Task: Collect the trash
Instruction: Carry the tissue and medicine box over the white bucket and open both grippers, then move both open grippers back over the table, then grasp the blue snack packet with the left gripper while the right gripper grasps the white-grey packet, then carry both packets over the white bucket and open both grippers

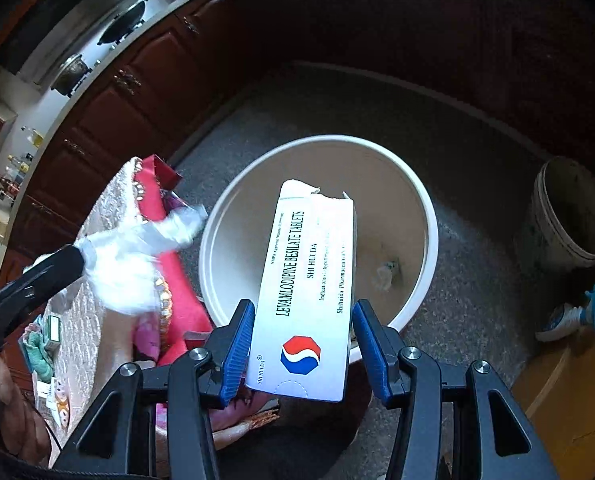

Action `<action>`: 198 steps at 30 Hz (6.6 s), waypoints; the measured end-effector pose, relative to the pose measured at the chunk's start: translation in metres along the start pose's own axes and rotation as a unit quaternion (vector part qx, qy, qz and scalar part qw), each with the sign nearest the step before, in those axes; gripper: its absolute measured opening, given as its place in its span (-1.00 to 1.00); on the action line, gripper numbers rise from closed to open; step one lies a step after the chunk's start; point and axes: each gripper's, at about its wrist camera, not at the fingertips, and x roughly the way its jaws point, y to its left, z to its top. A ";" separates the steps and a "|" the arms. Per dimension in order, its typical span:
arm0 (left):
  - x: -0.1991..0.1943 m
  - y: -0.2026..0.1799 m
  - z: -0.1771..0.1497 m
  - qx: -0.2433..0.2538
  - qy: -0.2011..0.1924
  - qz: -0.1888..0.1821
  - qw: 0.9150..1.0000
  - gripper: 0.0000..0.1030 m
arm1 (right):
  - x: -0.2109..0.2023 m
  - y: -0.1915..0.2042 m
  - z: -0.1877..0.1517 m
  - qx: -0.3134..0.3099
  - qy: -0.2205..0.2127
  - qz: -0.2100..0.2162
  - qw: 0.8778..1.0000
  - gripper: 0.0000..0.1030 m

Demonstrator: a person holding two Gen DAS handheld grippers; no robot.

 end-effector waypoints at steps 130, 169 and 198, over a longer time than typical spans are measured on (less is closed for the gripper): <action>-0.254 0.375 -0.199 -0.339 -0.051 0.228 0.911 0.00 | 0.080 0.443 -0.199 -0.602 0.152 0.156 0.768 0.53; -0.188 0.194 -0.154 -0.193 -0.082 0.190 0.959 0.00 | -0.026 0.278 -0.093 -0.275 -0.030 0.092 0.957 0.06; -0.171 0.158 -0.139 -0.151 -0.078 0.186 0.968 0.00 | -0.040 0.244 -0.079 -0.231 -0.045 0.077 0.969 0.07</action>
